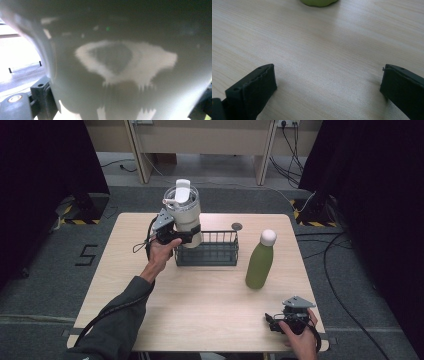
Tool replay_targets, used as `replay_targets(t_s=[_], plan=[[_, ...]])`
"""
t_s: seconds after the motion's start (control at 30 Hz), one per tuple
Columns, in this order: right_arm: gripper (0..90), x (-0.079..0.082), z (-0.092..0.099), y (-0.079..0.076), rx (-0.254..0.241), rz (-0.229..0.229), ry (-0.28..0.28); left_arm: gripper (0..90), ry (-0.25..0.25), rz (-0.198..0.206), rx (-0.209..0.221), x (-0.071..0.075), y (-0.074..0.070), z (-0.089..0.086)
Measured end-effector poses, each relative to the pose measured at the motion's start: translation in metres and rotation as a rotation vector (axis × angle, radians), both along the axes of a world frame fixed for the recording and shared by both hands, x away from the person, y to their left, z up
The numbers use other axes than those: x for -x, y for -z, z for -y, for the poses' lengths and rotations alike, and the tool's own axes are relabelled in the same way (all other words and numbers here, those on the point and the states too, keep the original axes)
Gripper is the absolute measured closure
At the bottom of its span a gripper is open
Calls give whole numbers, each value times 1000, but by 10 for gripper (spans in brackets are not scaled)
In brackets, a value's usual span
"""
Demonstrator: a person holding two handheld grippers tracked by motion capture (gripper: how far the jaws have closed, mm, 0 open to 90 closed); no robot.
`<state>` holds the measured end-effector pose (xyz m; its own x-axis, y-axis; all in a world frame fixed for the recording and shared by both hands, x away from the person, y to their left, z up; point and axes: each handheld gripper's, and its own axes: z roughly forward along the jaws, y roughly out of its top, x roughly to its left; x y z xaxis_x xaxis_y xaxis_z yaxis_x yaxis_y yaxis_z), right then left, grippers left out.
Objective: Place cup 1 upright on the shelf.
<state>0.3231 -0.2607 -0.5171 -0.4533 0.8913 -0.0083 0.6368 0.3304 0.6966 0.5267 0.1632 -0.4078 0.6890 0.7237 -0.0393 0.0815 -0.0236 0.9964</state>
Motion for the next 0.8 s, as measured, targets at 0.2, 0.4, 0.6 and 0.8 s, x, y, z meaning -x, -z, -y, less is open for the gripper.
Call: replay_targets(t_s=[0.2, 0.4, 0.6, 0.8], plan=[[4, 0, 0, 0, 0, 0, 0, 100, 0, 0, -25, -1, 6, 2], [4, 0, 0, 0, 0, 1, 0, 100, -3, -7, -25, -3, 12, 1], [4, 0, 0, 0, 0, 0, 0, 100, -9, -20, -21, -4, 19, 1], [4, 0, 0, 0, -1, -1, 0, 100, -12, -23, -34, -5, 26, 4]])
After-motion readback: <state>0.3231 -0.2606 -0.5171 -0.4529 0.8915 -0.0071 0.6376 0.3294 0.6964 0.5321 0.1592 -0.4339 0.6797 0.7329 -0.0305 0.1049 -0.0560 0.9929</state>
